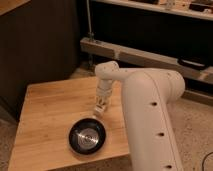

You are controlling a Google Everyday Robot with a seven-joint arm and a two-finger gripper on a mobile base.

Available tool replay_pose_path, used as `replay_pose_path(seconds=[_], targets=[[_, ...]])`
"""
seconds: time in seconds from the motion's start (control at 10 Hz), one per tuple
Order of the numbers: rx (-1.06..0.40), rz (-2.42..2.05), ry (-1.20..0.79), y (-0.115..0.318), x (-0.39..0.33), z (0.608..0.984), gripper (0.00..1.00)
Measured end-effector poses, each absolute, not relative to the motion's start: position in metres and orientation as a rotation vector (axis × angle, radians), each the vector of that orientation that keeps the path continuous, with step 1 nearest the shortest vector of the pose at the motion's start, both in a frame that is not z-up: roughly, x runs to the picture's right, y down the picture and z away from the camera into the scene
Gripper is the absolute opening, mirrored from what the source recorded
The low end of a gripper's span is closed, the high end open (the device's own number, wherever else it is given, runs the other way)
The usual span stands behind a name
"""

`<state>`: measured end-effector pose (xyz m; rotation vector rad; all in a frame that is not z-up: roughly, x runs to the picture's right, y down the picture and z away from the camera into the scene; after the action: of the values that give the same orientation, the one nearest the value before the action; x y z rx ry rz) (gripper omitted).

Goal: Place the bottle in the ceramic bowl

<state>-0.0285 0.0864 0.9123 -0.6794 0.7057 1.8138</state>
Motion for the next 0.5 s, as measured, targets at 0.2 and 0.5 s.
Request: replay_pose_path(seconds=[0.2,0.5], targets=[[-0.685,1.774,0.698,0.085,-0.048,0.908,0.05],[-0.653,1.756,0.624,0.065,-0.06,0.875,0.0]])
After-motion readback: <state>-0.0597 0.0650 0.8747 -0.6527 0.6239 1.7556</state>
